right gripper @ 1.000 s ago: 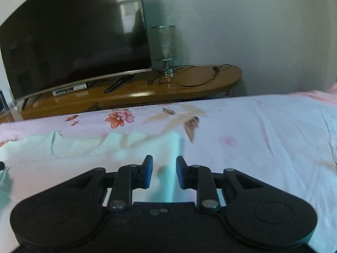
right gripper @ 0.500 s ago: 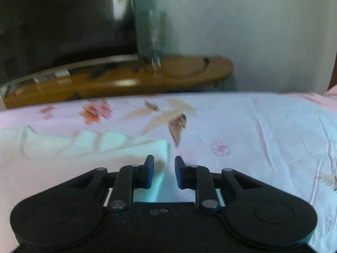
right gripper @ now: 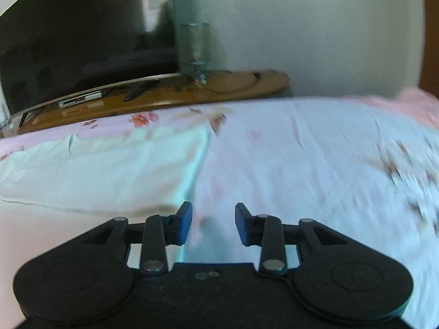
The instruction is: Fold small clothes
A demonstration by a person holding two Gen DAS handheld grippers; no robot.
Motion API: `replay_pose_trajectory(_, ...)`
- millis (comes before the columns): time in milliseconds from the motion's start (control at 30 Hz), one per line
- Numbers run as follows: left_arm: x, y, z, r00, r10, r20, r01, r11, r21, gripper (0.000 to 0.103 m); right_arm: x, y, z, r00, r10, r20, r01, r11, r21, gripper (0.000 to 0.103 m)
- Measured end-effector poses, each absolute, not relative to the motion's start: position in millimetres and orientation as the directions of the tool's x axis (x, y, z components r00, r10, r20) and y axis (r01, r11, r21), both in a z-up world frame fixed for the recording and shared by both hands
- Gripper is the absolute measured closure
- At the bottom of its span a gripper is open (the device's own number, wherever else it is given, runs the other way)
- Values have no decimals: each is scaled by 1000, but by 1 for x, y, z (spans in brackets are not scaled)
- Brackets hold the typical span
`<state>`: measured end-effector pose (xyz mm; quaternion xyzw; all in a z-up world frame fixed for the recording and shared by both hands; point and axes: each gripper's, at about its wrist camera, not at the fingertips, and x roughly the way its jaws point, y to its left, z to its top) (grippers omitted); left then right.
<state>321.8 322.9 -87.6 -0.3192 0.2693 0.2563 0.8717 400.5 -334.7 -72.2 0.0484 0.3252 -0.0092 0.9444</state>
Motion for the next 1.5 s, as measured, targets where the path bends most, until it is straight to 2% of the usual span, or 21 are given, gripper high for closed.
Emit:
replay_pose_trajectory(33,314,341,-94,737,248,-629,-628,595,-501,60,391,-336,-73,785,6,-620,78,991,108,69)
replay_pose_trajectory(133,297,383,-117,804,172,-569,-585,399,-706,62,369,-331,-74,777,-6,-629,131,979,153,69)
replay_pose_trajectory(300,300,405,-134,847,173,-502,-531,311,-788,62,344,-308,-66,784,-2,-621,168,963,210,69)
replay_pose_trajectory(333,302,404,-134,847,175,-502,-531,319,-785,65,343,-304,-64,787,0,-616,166,963,213,69)
replay_pose_trajectory(400,314,405,-132,819,177,-546,-568,378,-731,98,341,-295,-58,792,4,-610,159,964,214,69)
replay_pose_trajectory(433,325,404,-130,795,166,-584,-593,421,-687,101,341,-292,-56,794,6,-607,156,964,214,69)
replay_pose_trajectory(500,333,399,-113,802,164,-574,-562,532,-633,101,341,-290,-52,794,9,-607,154,964,216,69)
replay_pose_trajectory(667,358,338,-51,862,149,-485,-407,774,-485,101,345,-287,-49,795,8,-607,152,965,212,69)
replay_pose_trajectory(767,374,278,-23,889,81,-450,-274,882,-383,101,350,-286,-53,790,16,-612,145,966,212,68)
replay_pose_trajectory(867,404,210,-7,897,-27,-441,-138,931,-338,101,353,-285,-55,791,32,-611,138,963,230,68)
replay_pose_trajectory(1000,435,115,-16,867,-147,-475,-2,954,-299,101,352,-290,-55,798,50,-601,129,959,251,69)
replay_pose_trajectory(1200,459,-5,-54,776,-260,-575,124,956,-266,101,344,-316,-54,799,51,-599,144,951,272,68)
replay_pose_trajectory(1300,458,-43,-73,725,-314,-613,190,946,-261,101,341,-332,-54,798,43,-601,167,943,289,67)
replay_pose_trajectory(1367,440,-54,-75,723,-301,-621,212,953,-216,101,342,-342,-55,797,44,-602,185,932,312,66)
replay_pose_trajectory(1500,411,-37,-67,753,-278,-597,194,960,-203,101,353,-344,-53,808,94,-582,163,913,373,60)
